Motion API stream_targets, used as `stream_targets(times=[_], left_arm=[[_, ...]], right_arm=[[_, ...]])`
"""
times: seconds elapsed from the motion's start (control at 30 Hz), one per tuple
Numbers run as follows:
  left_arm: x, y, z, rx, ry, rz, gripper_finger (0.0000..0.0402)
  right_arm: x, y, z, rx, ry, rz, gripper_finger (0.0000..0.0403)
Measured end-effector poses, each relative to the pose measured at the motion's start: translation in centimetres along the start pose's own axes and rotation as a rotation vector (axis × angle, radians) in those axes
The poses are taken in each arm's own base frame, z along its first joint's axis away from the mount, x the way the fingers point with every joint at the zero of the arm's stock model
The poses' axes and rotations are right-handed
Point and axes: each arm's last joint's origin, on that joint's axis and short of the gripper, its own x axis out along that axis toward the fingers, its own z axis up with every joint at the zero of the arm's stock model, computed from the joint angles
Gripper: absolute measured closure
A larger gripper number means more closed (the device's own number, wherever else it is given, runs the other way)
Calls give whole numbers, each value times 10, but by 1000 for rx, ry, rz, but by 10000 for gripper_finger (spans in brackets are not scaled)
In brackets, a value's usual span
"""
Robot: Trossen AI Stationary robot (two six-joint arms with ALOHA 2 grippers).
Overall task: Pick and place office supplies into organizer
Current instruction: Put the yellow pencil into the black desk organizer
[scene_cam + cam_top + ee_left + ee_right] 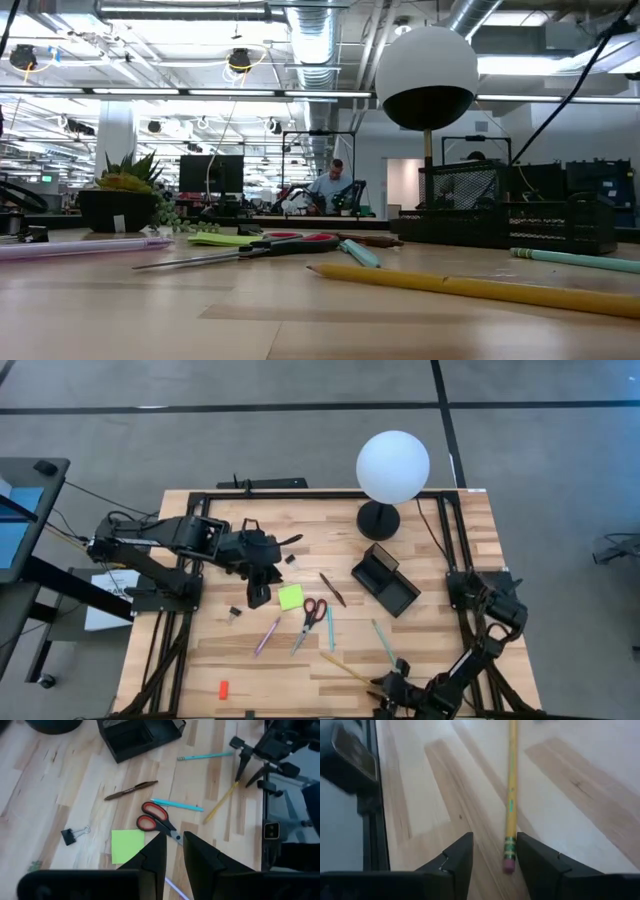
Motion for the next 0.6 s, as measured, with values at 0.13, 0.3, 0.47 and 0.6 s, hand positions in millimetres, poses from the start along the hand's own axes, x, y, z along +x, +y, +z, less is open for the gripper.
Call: stream_targets(times=[0.13, 0.3, 0.47, 0.6], left_arm=[[0, 0, 0, -14, -4, 10, 345], [0, 1, 0, -15, -10, 25, 345], [0, 1, 0, -26, -14, 40, 345], [0, 2, 0, -32, -23, 60, 345]], right_arm=[[13, 0, -16, 18, -167, -9, 258], [23, 2, -26, -62, -263, -23, 259], [26, 3, -27, -71, -273, -50, 267], [27, 4, -27, -82, -279, -57, 274]])
